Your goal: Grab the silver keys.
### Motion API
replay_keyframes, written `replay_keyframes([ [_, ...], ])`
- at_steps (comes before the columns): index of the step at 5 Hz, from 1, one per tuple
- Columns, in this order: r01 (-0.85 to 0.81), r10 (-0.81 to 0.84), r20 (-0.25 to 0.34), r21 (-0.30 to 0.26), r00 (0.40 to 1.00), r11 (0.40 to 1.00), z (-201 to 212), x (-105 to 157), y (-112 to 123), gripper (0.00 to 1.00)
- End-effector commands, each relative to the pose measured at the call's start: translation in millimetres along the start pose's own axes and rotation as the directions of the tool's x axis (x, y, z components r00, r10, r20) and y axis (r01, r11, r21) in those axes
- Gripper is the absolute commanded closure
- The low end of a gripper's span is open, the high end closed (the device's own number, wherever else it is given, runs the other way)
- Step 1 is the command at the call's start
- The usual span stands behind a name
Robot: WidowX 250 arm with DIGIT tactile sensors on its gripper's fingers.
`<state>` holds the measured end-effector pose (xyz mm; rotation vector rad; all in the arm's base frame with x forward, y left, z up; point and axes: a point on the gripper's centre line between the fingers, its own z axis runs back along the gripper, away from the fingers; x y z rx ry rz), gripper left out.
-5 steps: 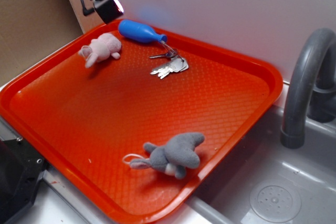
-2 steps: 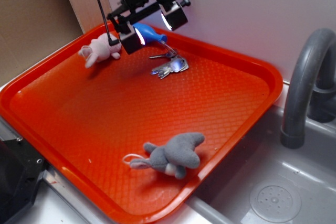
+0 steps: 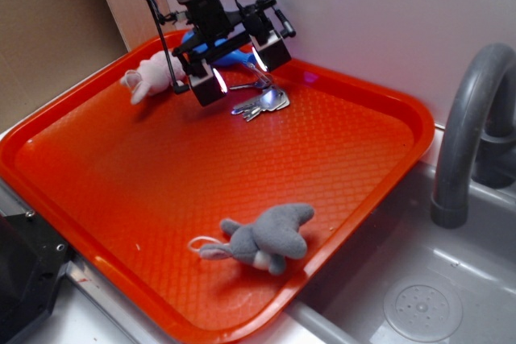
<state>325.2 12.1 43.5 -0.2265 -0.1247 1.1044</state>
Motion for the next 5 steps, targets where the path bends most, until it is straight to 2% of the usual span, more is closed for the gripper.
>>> replay_keyframes([
  [1, 0.015, -0.016, -0.029, -0.046, 0.999, 0.999, 6.3, -1.8, -13.1, 1.00],
  [2, 0.017, -0.021, -0.063, -0.051, 0.998, 0.999, 13.6, -3.0, -16.9, 1.00],
  [3, 0.070, -0.074, -0.066, -0.054, 0.995, 0.996, 21.0, 0.9, -25.6, 1.00],
  [4, 0.348, -0.347, 0.048, -0.034, 0.937, 0.937, 58.8, 3.1, -27.0, 1.00],
  [5, 0.583, -0.576, 0.109, -0.057, 0.810, 0.810, 105.1, 12.9, -24.8, 1.00],
])
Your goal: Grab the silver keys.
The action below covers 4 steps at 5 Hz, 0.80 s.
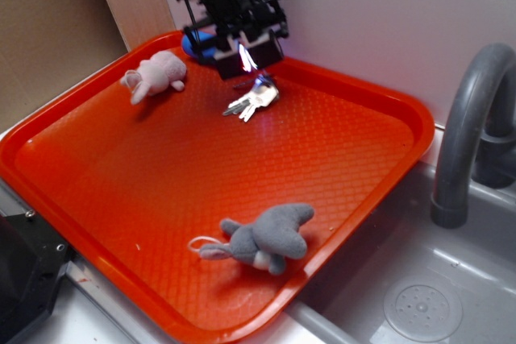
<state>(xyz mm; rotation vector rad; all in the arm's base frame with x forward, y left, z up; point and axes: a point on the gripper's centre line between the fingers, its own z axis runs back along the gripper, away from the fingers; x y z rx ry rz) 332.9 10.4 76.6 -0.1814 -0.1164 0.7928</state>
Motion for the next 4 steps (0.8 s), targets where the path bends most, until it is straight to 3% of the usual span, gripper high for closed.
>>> replay_keyframes([
  [1, 0.563, -0.550, 0.266, 0.030, 0.792, 0.826, 134.4, 0.0, 28.1, 1.00],
  [3, 0.879, -0.856, 0.216, -0.023, 0.469, 0.476, 195.4, -30.1, 68.2, 1.00],
  [4, 0.889, -0.872, 0.177, -0.044, 0.456, 0.456, 198.0, -43.9, 76.8, 1.00],
])
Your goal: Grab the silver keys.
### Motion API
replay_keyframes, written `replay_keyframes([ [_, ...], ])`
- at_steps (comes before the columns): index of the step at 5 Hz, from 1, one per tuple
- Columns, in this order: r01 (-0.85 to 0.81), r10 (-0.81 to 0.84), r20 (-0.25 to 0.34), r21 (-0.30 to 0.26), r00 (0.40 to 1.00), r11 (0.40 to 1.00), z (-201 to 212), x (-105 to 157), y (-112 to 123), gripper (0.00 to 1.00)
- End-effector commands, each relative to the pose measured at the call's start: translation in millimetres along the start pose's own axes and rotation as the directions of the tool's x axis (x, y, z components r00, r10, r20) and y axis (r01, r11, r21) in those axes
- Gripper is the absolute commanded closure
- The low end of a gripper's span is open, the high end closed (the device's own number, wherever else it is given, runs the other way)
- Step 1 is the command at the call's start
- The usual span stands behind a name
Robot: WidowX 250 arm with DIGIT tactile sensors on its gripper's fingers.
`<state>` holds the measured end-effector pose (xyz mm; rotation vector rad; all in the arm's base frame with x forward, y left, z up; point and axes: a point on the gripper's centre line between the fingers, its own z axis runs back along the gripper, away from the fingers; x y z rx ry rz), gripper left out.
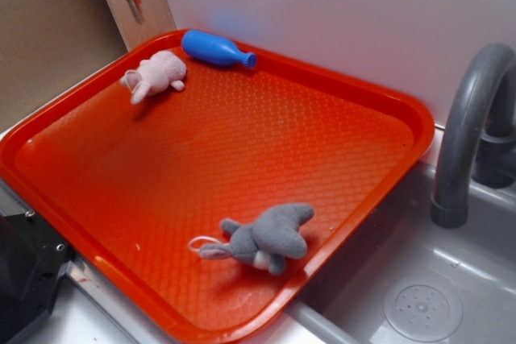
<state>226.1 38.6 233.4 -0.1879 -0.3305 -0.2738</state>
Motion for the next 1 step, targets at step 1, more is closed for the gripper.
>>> replay_keyframes([
  [1, 0.006, -0.006, -0.004, 0.044, 1.000, 0.999, 18.5, -12.6, 2.2, 1.00],
])
